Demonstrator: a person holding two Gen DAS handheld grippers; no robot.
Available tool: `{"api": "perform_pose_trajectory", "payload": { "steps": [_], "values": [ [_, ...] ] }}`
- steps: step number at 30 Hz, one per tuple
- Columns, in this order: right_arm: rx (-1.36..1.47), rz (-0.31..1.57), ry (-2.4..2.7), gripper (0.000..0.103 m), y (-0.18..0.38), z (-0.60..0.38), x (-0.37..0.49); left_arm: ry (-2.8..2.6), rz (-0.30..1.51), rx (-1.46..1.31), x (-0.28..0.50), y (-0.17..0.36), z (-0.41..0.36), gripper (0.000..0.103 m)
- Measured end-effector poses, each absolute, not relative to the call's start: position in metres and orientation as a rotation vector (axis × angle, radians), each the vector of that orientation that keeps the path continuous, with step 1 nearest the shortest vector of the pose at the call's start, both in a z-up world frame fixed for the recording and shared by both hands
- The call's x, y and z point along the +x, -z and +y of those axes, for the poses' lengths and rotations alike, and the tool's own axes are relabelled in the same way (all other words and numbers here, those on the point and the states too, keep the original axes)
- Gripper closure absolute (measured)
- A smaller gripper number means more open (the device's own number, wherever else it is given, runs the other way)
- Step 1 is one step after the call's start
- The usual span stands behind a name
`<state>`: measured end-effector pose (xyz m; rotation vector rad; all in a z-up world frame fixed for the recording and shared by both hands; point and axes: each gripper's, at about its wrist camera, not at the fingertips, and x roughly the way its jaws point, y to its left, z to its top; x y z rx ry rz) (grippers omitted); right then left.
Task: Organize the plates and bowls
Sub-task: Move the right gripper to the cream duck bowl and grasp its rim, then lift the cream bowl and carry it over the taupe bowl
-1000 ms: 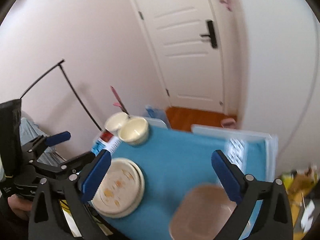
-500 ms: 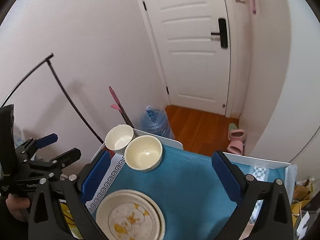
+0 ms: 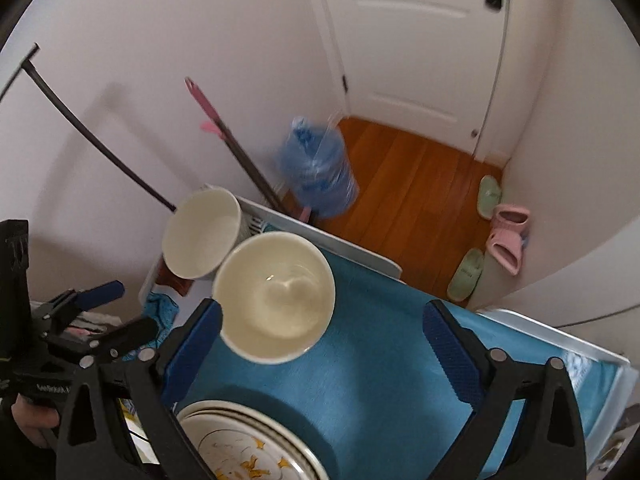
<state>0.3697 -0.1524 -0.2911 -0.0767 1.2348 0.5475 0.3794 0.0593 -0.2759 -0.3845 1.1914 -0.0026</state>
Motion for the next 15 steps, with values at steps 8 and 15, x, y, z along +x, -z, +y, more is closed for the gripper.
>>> {"api": "perform_pose_trajectory", "payload": {
  "steps": [8, 15],
  "values": [
    [-0.042, 1.415, -0.596, 0.045, 0.357, -0.146, 0.390, -0.015, 1.277, -0.454, 0.402, 0.331, 0.045, 0.039],
    [-0.024, 1.444, -0.640, 0.071, 0.371, -0.138, 0.386, -0.015, 1.297, -0.435, 0.410, 0.347, 0.035, 0.072]
  ]
}}
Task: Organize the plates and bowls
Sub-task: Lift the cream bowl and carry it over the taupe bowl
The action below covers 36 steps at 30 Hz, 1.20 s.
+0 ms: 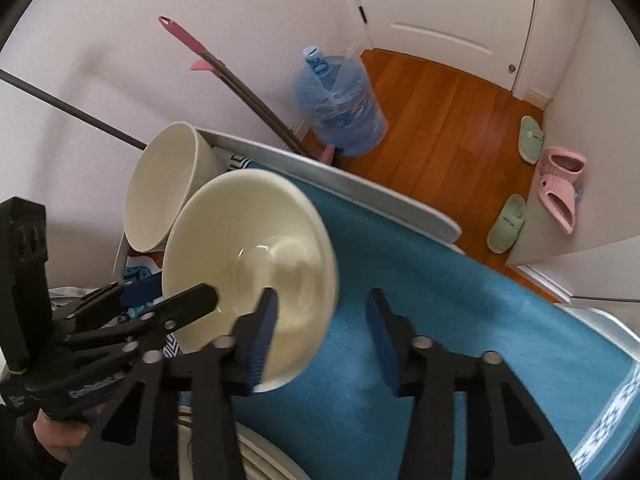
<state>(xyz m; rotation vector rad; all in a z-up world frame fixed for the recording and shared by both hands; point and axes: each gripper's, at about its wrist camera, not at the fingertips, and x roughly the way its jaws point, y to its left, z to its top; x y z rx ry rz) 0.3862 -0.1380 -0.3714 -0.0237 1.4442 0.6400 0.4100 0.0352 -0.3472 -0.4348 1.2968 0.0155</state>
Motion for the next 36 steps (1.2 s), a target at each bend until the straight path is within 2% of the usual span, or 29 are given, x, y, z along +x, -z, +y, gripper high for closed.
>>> {"api": "perform_pose_trajectory", "payload": {
  "steps": [2, 3, 15, 24, 36],
  "values": [
    [-0.026, 1.445, -0.643, 0.082, 0.375, -0.136, 0.386, 0.012, 1.283, -0.439, 0.412, 0.347, 0.033, 0.087],
    [-0.037, 1.440, -0.635, 0.084, 0.375, -0.136, 0.386, 0.011, 1.280, -0.415, 0.412, 0.345, 0.029, 0.087],
    [-0.035, 1.402, -0.600, 0.085, 0.363, -0.139, 0.376, 0.020, 1.255, -0.313, 0.412, 0.326, 0.014, 0.087],
    [0.038, 1.283, -0.521, 0.085, 0.302, -0.174, 0.346, 0.128, 1.173, -0.238, 0.402, 0.263, -0.011, 0.087],
    [0.124, 1.159, -0.308, 0.085, 0.228, -0.274, 0.276, 0.379, 1.096, -0.149, 0.371, 0.195, -0.113, 0.087]
  ]
}}
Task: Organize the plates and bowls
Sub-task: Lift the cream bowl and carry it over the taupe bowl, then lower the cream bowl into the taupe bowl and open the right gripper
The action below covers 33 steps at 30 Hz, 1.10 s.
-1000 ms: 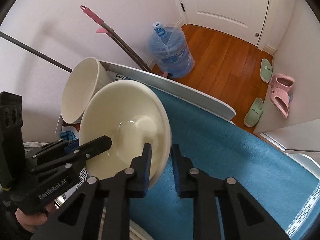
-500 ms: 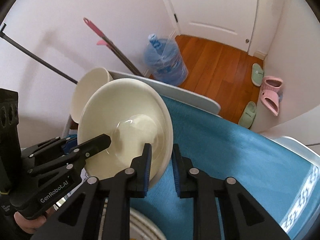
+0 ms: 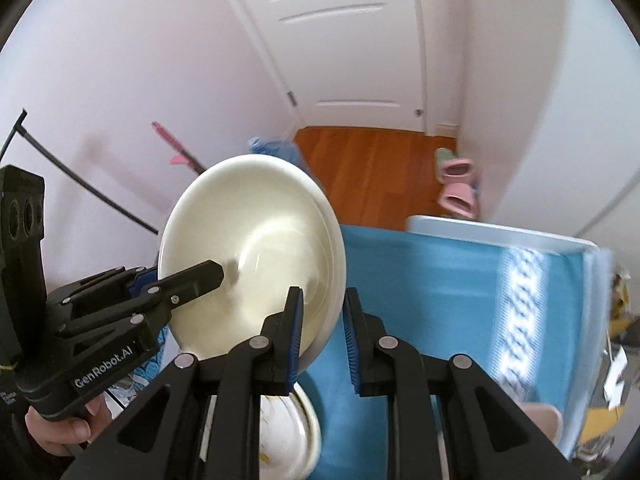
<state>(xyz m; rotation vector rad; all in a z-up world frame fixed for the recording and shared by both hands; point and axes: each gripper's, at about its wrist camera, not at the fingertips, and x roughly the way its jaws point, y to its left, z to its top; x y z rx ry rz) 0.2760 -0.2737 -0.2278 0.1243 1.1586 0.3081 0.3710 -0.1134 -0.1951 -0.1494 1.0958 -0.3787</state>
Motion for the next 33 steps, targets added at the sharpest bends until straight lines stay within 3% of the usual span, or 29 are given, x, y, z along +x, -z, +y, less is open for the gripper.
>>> {"api": "perform_pose_trajectory", "payload": {
  "steps": [8, 15, 22, 33],
  "values": [
    [0.150, 1.151, -0.234, 0.085, 0.216, -0.369, 0.227, 0.452, 1.110, -0.115, 0.328, 0.194, -0.215, 0.087],
    [0.135, 1.224, -0.201, 0.085, 0.252, -0.423, 0.190, 0.462, 1.190, -0.090, 0.287, 0.232, -0.285, 0.087],
    [0.142, 1.303, -0.211, 0.085, 0.297, -0.447, 0.170, 0.431, 1.272, -0.048, 0.260, 0.283, -0.307, 0.087],
    [0.112, 1.354, -0.215, 0.085, 0.333, -0.454, 0.160, 0.395, 1.339, 0.044, 0.251, 0.321, -0.323, 0.087]
  ]
}}
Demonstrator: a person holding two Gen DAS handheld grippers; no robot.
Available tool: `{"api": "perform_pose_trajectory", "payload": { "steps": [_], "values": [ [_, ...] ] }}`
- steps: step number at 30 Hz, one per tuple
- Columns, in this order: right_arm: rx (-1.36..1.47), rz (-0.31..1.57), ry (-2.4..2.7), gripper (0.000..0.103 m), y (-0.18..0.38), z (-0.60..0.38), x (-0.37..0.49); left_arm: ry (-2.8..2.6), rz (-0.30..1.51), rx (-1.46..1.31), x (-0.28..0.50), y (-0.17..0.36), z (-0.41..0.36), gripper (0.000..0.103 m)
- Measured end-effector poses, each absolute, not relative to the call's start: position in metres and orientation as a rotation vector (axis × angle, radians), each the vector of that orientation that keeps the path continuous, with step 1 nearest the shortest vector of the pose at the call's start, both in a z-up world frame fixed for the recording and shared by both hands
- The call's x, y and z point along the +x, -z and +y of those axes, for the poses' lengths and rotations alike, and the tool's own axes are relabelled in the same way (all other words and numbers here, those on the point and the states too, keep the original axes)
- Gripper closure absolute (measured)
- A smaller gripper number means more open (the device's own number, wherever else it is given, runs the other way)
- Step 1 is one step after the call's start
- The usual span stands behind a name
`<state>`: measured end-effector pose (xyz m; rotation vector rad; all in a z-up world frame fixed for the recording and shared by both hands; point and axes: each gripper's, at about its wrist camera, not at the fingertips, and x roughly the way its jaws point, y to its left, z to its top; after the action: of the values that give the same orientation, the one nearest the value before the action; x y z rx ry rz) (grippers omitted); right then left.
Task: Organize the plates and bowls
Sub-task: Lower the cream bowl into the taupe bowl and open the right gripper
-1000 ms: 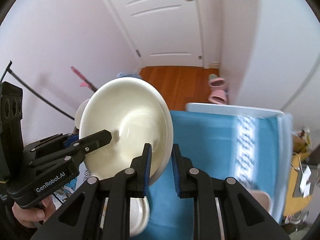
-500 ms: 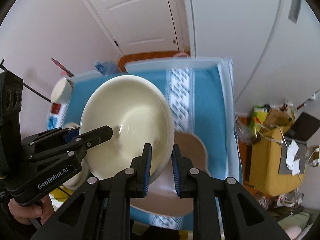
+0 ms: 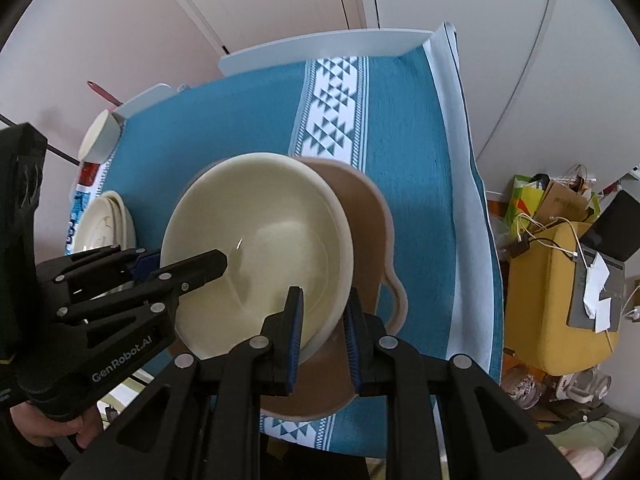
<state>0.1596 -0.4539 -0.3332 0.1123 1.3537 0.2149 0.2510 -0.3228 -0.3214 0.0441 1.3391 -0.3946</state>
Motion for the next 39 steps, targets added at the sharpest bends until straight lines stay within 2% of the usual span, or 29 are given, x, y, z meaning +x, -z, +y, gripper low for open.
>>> {"api": "perform_pose_trajectory", "payload": {
  "steps": [21, 30, 39],
  "values": [
    [0.106, 1.347, -0.226, 0.085, 0.332, -0.456, 0.156, 0.369, 1.333, 0.123, 0.253, 0.324, -0.332, 0.087],
    [0.133, 1.297, -0.228, 0.085, 0.313, -0.462, 0.147, 0.367, 1.290, 0.127, 0.243, 0.298, -0.324, 0.087],
    [0.122, 1.177, -0.307, 0.085, 0.265, -0.451, 0.150, 0.321, 1.183, 0.044, 0.243, 0.237, -0.292, 0.086]
  ]
}}
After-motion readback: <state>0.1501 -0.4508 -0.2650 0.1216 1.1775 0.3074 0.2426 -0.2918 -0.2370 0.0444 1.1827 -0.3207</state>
